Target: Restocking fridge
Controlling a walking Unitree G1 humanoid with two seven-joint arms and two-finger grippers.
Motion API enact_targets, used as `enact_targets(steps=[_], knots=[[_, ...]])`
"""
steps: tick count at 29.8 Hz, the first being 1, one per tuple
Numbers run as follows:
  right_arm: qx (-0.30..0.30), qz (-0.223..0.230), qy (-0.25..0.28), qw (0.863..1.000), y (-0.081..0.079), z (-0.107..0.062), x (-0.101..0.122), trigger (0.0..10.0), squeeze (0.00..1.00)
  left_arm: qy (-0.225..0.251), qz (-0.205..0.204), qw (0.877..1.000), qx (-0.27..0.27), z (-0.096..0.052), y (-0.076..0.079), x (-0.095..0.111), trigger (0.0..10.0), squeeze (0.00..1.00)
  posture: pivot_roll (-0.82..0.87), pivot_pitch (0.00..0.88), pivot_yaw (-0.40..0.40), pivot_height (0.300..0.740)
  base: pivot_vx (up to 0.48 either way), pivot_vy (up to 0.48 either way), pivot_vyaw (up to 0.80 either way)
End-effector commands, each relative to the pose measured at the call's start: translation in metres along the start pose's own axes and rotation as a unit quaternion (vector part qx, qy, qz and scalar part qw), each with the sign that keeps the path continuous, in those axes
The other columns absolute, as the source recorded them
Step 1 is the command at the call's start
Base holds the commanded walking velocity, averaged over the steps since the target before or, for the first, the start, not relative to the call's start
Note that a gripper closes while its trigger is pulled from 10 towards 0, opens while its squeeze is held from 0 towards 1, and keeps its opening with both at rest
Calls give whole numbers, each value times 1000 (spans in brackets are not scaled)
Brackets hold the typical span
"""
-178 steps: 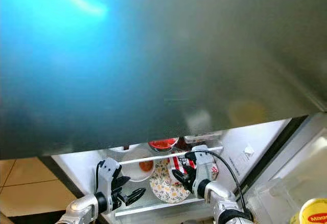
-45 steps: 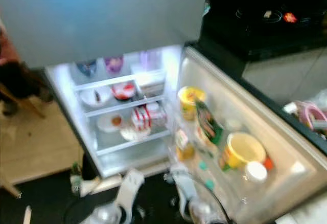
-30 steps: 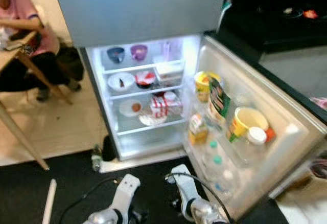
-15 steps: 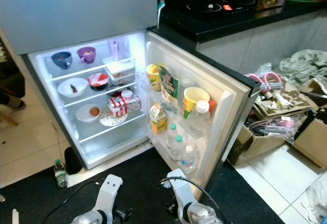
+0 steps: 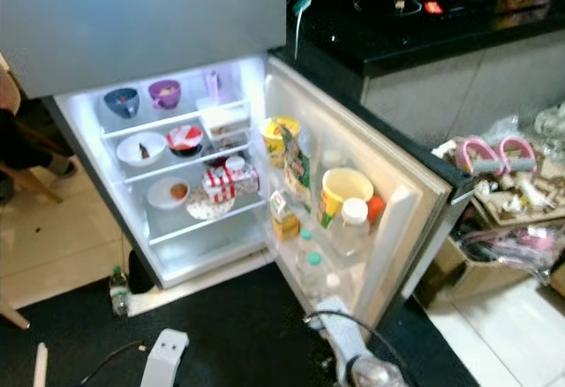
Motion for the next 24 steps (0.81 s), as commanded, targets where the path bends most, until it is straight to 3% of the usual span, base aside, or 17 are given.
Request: enact_targets(steps=[1, 2, 3, 5, 10, 14, 17, 19, 20, 24], knots=[[-12, 29, -14, 999, 3, -1, -13, 10000, 0, -31, -11, 999, 17, -6, -12, -21, 10000, 0, -66, 0, 29, 740, 0, 0, 0], [-46, 56, -25, 997, 19, -6, -26, 10000, 0, -49, -18, 998, 23, -10, -15, -35, 10000, 0, -66, 0, 28, 740, 0, 0, 0], [-46, 56, -25, 997, 19, -6, -26, 10000, 0, -49, -18, 998, 23, -10, -15, -35, 10000, 0, -66, 0, 28, 740, 0, 0, 0], [-97, 78, -46, 991, 42, -15, -46, 10000, 0, -73, -23, 997, 31, -18, -19, -56, 10000, 0, -79, 0, 33, 740, 0, 0, 0], [-132, 109, -41, 984, 58, -22, -51, 10000, 0, -89, -30, 995, 42, -24, -24, -71, 10000, 0, -92, 0, 36, 740, 0, -285, 0], [-153, 126, -33, 980, 66, -25, -51, 10000, 0, -84, -45, 993, 70, -28, -35, -73, 10000, 0, -63, 0, 15, 740, 0, -459, 0], [-160, 127, -33, 978, 68, -26, -52, 10000, 0, -77, -50, 992, 83, -29, -42, -70, 10000, 0, -59, 0, 9, 740, 0, 0, 0], [-184, 148, -18, 972, 77, -30, -51, 10000, 0, -55, -74, 989, 116, -33, -60, -63, 10000, 0, -59, 0, 21, 740, 0, 0, 0], [-184, 148, -18, 972, 77, -30, -51, 10000, 0, -55, -74, 989, 116, -33, -60, -63, 10000, 0, -59, 0, 21, 740, 0, 0, 0], [-232, 199, 20, 952, 99, -41, -47, 10000, 0, -44, -90, 983, 155, -39, -75, -61, 10000, 0, -71, 0, 22, 740, 0, 0, 0]])
Point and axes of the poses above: a point about 5 cm out from each wrist's last joint towards the gripper, its own z axis pointing out of the wrist towards the gripper, its own x axis along the axis of the wrist's last joint, y = z × x, the point moved 3 cm from there along z, pointing out of the wrist towards the gripper, and after that the axes turned 7 degrees about z, right-handed, at the moved point
